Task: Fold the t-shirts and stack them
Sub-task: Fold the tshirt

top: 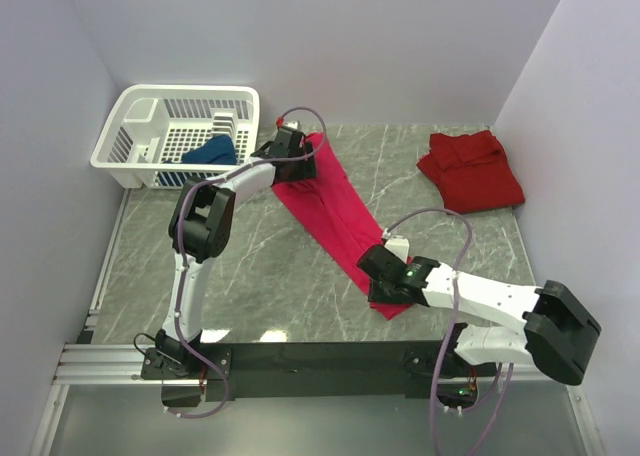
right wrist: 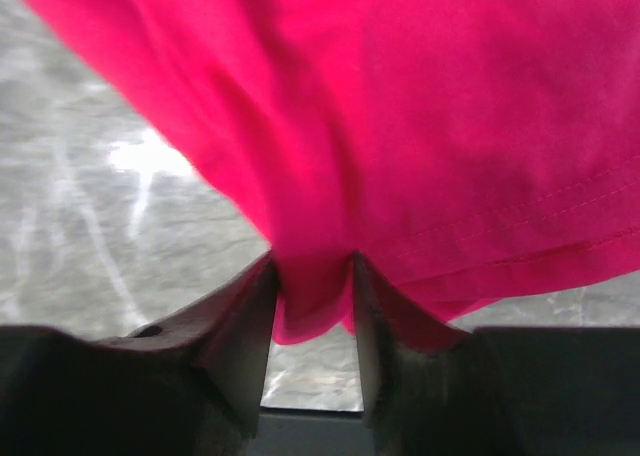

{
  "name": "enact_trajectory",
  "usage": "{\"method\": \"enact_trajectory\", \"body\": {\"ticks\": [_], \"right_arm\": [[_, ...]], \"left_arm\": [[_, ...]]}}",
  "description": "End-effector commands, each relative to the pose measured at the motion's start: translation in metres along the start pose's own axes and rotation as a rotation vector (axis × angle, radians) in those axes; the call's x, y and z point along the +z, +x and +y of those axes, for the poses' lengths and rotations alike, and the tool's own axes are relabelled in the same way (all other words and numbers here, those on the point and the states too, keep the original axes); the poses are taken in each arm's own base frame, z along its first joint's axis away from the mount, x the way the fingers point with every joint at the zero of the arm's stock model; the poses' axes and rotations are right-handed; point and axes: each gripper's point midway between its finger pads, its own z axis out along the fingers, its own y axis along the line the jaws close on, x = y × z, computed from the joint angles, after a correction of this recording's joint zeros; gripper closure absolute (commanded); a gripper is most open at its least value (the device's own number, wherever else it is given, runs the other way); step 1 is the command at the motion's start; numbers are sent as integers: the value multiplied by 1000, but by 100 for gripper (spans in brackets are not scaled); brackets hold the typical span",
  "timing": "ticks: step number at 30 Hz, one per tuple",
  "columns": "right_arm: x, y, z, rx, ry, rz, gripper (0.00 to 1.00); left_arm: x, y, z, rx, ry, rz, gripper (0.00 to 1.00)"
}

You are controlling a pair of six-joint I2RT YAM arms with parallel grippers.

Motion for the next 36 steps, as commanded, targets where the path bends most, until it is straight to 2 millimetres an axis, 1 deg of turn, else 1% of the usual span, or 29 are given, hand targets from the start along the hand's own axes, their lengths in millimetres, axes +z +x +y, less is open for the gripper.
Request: {"method": "enact_trajectory", "body": {"ticks": [1, 2, 3, 5, 6, 7, 8, 9, 10, 11, 12, 13, 14, 16, 17, 18, 20, 21, 22, 23, 24, 26, 27, 30, 31, 32, 34, 35, 36], "right_arm": [[0, -8, -2, -10, 56, -31, 62], [-1, -6, -2, -24, 64, -28, 65], [-4, -8, -6, -33, 88, -30, 73], [-10, -7, -12, -51, 117, -27, 82], [-16, -11, -9, -49, 107, -36, 88], [-19, -12, -10, -55, 111, -39, 90], [-24, -11, -15, -68, 131, -28, 92], [-30, -15, -12, -69, 122, -36, 95], [-33, -16, -13, -82, 129, -34, 96], [-37, -14, -19, -97, 153, -19, 96], [-42, -18, -16, -104, 154, -24, 96], [-45, -18, -18, -118, 165, -21, 97], [-49, -18, -25, -138, 200, -16, 97], [-55, -22, -24, -160, 224, -25, 96], [-58, -23, -30, -183, 253, -24, 96], [-60, -24, -27, -208, 263, -22, 95], [-62, -22, -30, -242, 295, -14, 92], [-60, -20, -27, -263, 298, 0, 86], [-59, -16, -25, -292, 291, 14, 83], [-54, -12, -20, -301, 277, 23, 76], [-53, -6, -16, -314, 250, 51, 72], [-52, -3, -6, -312, 202, 58, 66], [-54, -2, -3, -303, 179, 59, 60], [-62, -11, 4, -269, 132, 15, 51], [-63, -18, 5, -259, 130, -11, 49], [-64, -24, 10, -239, 107, -33, 46], [-60, -33, 16, -214, 83, -54, 45], [-56, -39, 24, -193, 53, -73, 45], [-52, -45, 24, -167, 49, -81, 45]], "left_arm": [[5, -10, -3, 10, 3, -17, 24], [7, -9, -2, 7, 3, -16, 24], [8, -8, -3, 8, 6, -13, 24], [8, -7, -2, 9, 6, -12, 24], [9, -7, -2, 11, 5, -12, 24], [10, -6, -2, 13, 4, -11, 24], [10, -8, -2, 16, 5, -14, 23], [13, -7, -1, 18, 0, -8, 23], [14, -8, -1, 19, -2, -7, 23], [16, -7, 0, 20, -4, 1, 23], [20, -6, 1, 18, -9, 11, 23], [22, -5, 2, 18, -8, 14, 23], [23, -4, 2, 15, -6, 17, 23], [24, -4, 1, 13, -1, 13, 23], [25, -3, 1, 9, 1, 13, 23], [25, -3, 0, 11, 3, 12, 23], [25, -3, 0, 12, 4, 14, 23], [25, -4, 1, 13, 2, 13, 23], [25, -4, 2, 13, 0, 13, 23], [24, -5, 2, 14, -1, 11, 22], [25, -5, 2, 14, -2, 11, 22], [24, -6, 3, 13, -6, 9, 22], [24, -7, 4, 12, -9, 6, 22], [21, -10, 5, 10, -15, -1, 22], [21, -11, 6, 8, -19, -5, 22], [17, -15, 4, 4, -16, -17, 22], [14, -16, 5, -1, -22, -24, 22], [9, -21, 5, -4, -25, -38, 22], [8, -21, 6, -3, -31, -38, 22]]}}
